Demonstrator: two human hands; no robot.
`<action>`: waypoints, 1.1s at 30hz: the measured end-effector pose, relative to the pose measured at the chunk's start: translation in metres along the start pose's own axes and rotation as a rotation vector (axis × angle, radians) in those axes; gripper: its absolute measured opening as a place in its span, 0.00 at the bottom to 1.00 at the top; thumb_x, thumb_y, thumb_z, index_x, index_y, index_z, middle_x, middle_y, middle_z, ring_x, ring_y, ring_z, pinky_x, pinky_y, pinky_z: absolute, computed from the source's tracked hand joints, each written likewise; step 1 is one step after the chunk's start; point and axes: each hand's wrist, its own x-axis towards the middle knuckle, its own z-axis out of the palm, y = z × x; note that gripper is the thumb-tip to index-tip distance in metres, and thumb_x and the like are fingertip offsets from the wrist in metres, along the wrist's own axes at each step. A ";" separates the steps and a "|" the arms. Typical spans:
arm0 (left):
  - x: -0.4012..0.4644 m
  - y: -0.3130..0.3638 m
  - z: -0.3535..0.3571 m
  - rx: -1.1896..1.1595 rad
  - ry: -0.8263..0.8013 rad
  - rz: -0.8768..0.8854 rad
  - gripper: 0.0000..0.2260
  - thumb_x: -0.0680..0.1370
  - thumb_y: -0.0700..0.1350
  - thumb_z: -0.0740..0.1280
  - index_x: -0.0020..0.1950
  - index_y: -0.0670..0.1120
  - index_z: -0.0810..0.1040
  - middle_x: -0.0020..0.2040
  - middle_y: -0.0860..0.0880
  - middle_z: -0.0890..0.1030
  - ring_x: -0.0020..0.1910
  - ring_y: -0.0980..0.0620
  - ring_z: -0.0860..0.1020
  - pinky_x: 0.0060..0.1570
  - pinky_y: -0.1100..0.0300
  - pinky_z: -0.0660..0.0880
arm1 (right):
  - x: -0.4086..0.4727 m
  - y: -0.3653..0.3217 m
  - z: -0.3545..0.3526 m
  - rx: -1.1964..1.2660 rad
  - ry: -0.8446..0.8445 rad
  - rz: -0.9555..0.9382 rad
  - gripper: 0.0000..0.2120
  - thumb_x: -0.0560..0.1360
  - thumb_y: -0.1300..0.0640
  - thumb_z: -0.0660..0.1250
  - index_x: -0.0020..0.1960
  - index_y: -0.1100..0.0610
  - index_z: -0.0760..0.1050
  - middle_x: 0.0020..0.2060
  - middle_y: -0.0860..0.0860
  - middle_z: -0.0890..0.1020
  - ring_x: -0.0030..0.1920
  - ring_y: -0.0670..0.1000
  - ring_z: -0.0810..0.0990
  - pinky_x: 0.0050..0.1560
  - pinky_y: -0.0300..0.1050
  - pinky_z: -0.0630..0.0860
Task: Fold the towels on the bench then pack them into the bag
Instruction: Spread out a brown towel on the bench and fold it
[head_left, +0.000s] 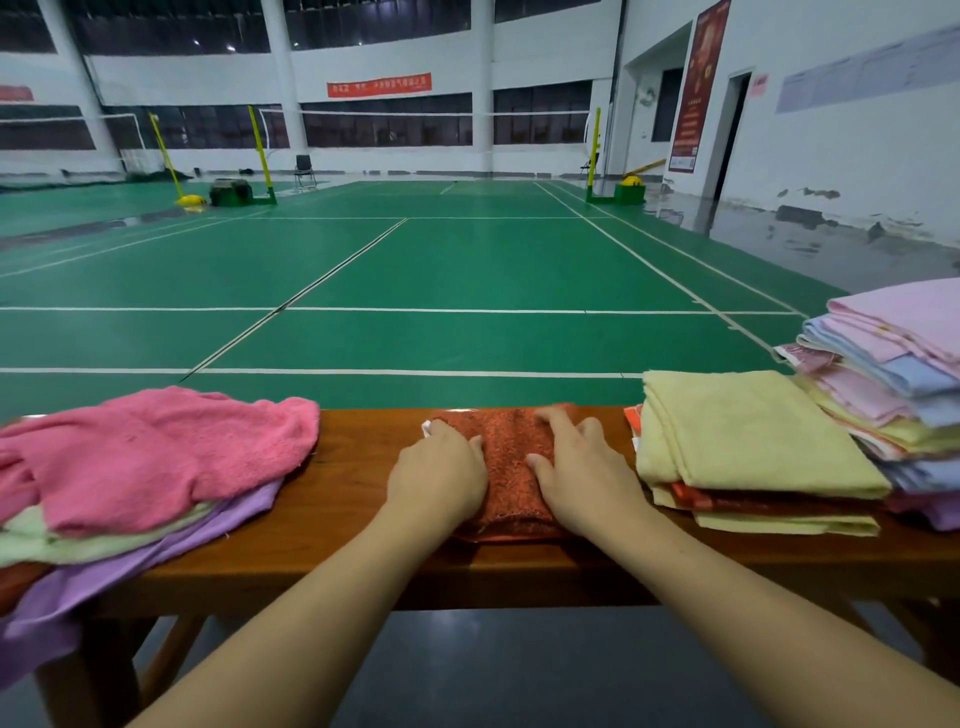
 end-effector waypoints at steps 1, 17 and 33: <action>-0.002 0.002 0.001 -0.021 0.034 0.027 0.27 0.85 0.56 0.52 0.73 0.35 0.62 0.66 0.35 0.77 0.61 0.34 0.78 0.57 0.46 0.74 | -0.001 -0.001 -0.001 0.011 0.020 -0.025 0.21 0.83 0.46 0.61 0.74 0.44 0.62 0.61 0.55 0.70 0.57 0.62 0.79 0.56 0.54 0.77; -0.008 0.220 0.012 -0.229 -0.071 0.272 0.33 0.85 0.55 0.55 0.80 0.35 0.48 0.77 0.35 0.62 0.73 0.36 0.67 0.66 0.45 0.68 | 0.039 0.169 -0.117 -0.353 0.232 0.257 0.14 0.82 0.47 0.61 0.62 0.46 0.81 0.61 0.56 0.80 0.59 0.61 0.79 0.59 0.55 0.78; 0.008 0.230 0.079 -0.362 -0.121 0.454 0.28 0.85 0.53 0.42 0.83 0.41 0.53 0.83 0.42 0.49 0.82 0.44 0.41 0.80 0.45 0.39 | 0.038 0.194 -0.098 -0.157 -0.026 0.184 0.30 0.85 0.40 0.42 0.83 0.51 0.48 0.82 0.50 0.47 0.82 0.50 0.46 0.79 0.52 0.47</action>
